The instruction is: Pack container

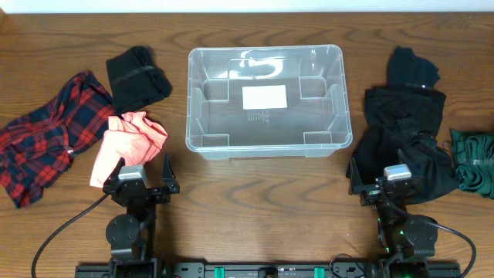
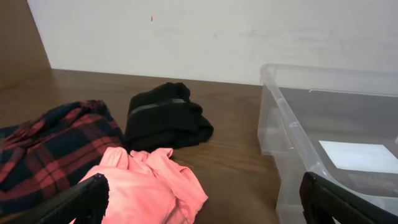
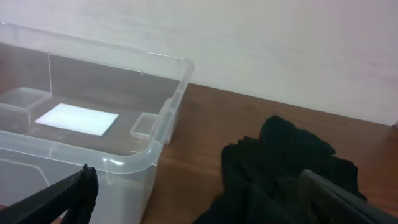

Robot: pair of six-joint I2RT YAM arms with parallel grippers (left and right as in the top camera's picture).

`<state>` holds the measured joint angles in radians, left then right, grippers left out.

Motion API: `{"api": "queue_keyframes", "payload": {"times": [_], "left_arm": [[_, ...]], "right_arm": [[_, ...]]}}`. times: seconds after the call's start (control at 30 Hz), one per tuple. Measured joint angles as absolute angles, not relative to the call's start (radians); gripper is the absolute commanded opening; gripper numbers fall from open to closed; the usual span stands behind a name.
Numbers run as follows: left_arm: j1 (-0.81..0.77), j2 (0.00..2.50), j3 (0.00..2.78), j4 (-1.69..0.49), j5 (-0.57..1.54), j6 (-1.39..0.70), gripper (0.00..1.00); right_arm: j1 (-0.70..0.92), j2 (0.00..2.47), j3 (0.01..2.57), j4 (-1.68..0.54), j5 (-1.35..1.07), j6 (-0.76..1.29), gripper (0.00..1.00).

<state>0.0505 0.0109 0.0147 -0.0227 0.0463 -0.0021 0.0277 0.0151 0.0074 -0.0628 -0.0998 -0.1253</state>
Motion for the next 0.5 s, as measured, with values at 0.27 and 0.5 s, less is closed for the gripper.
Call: {"api": "queue_keyframes", "payload": {"times": [0.27, 0.5], "left_arm": [[0.051, 0.011, 0.015, -0.023, 0.046, -0.002, 0.98], [0.051, 0.011, 0.015, -0.023, 0.046, -0.002, 0.98]], "right_arm": [[0.042, 0.015, 0.007, -0.063, -0.099, -0.125, 0.99], [0.042, 0.015, 0.007, -0.063, -0.099, -0.125, 0.99]]}}
